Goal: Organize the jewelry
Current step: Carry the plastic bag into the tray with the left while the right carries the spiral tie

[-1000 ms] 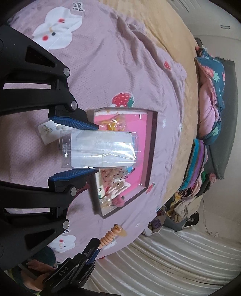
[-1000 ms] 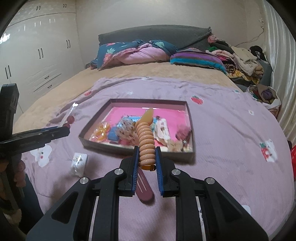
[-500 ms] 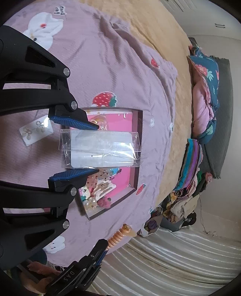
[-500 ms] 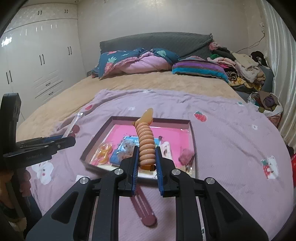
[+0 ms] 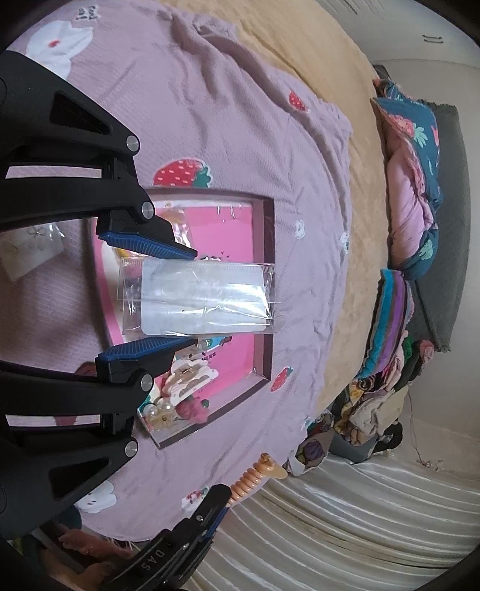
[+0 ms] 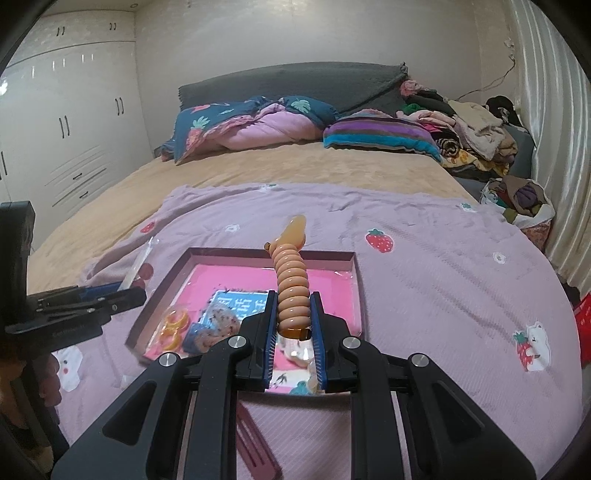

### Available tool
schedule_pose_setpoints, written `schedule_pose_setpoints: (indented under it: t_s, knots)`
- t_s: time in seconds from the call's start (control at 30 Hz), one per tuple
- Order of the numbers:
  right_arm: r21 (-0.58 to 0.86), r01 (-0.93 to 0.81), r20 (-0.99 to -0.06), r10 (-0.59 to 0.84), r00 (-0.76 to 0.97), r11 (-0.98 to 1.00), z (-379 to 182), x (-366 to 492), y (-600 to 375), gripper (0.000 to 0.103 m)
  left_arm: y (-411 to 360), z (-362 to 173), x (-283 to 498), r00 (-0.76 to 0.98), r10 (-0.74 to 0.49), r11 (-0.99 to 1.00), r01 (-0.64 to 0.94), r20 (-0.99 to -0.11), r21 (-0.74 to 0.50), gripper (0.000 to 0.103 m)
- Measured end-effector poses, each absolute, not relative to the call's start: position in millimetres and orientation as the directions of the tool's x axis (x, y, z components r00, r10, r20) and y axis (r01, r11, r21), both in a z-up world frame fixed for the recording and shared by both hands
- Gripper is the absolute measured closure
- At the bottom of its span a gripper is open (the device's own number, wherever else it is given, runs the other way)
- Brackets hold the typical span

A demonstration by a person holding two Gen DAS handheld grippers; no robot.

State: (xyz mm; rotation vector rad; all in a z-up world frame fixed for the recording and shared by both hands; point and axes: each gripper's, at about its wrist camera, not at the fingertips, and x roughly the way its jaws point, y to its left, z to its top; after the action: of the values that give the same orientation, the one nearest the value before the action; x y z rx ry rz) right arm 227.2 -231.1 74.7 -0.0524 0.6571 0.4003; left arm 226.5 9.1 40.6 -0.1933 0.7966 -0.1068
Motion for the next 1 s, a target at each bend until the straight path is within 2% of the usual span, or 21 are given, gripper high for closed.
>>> schedule_pose_setpoints:
  t_s: [1.0]
  knots:
    - [0.107, -0.400, -0.740, 0.342, 0.579, 0.910, -5.7, 274.6, -207.5, 0.087, 2.8, -15.6, 271.2, 0.606, -0.186, 0.975, 0.019, -0.773, -0.220, 0.071]
